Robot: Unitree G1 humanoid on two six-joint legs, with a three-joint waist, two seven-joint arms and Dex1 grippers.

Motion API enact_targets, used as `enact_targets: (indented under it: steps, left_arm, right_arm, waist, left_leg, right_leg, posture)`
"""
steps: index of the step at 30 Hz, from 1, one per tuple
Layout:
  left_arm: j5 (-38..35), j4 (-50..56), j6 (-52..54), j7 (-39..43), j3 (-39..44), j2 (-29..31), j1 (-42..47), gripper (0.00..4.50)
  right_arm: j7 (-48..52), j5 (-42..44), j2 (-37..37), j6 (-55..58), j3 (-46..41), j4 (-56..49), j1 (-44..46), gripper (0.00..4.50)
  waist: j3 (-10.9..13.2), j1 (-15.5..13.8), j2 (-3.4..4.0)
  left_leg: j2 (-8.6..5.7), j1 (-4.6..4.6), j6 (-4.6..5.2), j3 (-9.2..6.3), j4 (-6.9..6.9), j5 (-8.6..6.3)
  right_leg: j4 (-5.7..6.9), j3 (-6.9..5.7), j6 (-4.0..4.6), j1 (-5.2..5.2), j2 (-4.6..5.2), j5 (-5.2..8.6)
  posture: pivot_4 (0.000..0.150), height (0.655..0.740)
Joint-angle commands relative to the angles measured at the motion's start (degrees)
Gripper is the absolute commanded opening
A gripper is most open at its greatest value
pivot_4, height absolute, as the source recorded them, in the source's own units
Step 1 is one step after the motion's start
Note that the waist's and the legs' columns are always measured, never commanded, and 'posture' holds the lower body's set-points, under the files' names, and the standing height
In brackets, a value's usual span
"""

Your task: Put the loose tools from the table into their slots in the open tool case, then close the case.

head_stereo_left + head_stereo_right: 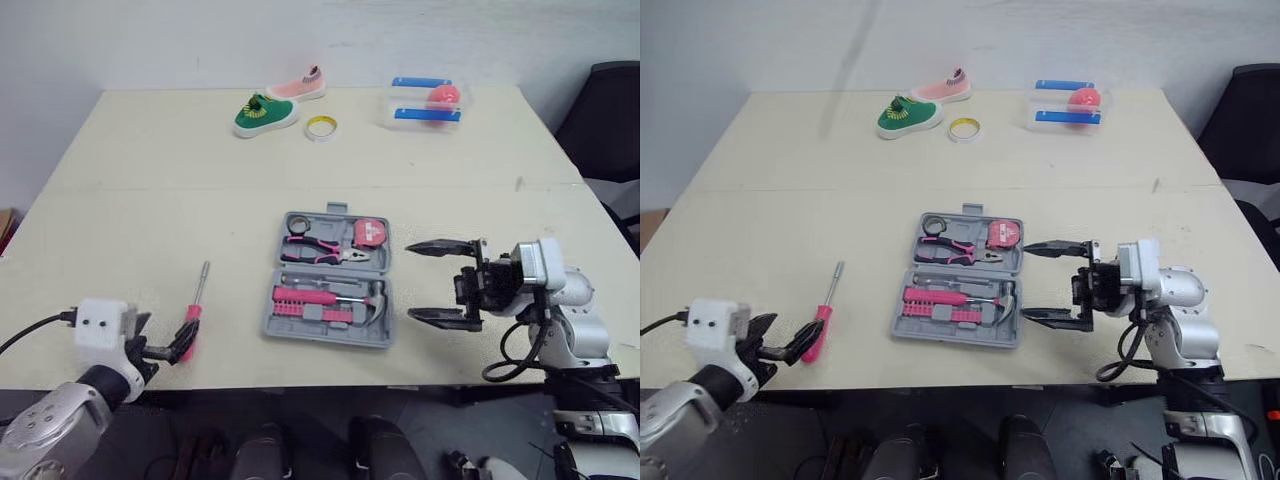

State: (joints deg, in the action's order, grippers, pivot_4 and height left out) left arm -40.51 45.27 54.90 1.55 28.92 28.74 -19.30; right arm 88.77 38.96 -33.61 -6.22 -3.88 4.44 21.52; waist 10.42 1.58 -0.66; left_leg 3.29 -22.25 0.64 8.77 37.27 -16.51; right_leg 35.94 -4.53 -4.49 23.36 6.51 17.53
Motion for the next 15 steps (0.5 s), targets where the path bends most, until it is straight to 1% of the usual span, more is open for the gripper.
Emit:
enact_targets:
  steps: [1, 5, 8, 15]
  left_arm:
    - [1.3, 0.0, 2.4, -3.0, -2.8, -1.6, 2.0, 4.50]
    - [2.9, -0.4, 3.8, -4.0, -5.2, -2.6, 3.0, 4.50]
    - [4.1, -2.2, 4.0, -3.3, -7.5, -3.6, 3.2, 3.72]
    - [7.6, -4.7, 2.1, -1.6, -8.8, -4.2, 2.1, 0.60]
  right_arm:
    - [3.7, 1.7, -1.8, -1.6, 1.2, -1.6, -0.8, 4.44]
    - [3.7, 2.4, -2.2, -3.2, 1.8, -0.6, -1.4, 4.44]
    - [3.7, 2.5, -2.9, -6.7, 2.7, 2.0, -2.7, 4.50]
    - [3.7, 2.7, -4.0, -11.3, 2.8, 5.2, -4.3, 4.50]
  waist:
    - [0.0, 0.0, 0.00]
    - [0.0, 0.0, -0.01]
    - [0.0, 0.0, -0.02]
    - [0.0, -0.1, 0.02]
  left_leg:
    - [0.00, 0.00, 0.01, 0.00, 0.00, 0.00]
    - [0.00, 0.00, 0.02, 0.00, 0.01, 0.00]
    - [0.00, 0.00, 0.01, 0.00, 0.00, 0.00]
    - [-0.01, 0.04, 0.04, 0.00, 0.04, 0.01]
  right_leg:
    - [-0.01, -0.01, 0.00, 0.00, 0.00, 0.00]
    - [0.00, 0.00, 0.00, 0.00, 0.00, 0.00]
    - [-0.01, -0.01, 0.01, 0.00, 0.00, 0.01]
    - [0.01, -0.02, 0.02, -0.04, 0.01, 0.01]
  posture:
    - [0.150, 0.7400]
    - [0.150, 0.7400]
    - [0.150, 0.7400]
    - [0.150, 0.7400]
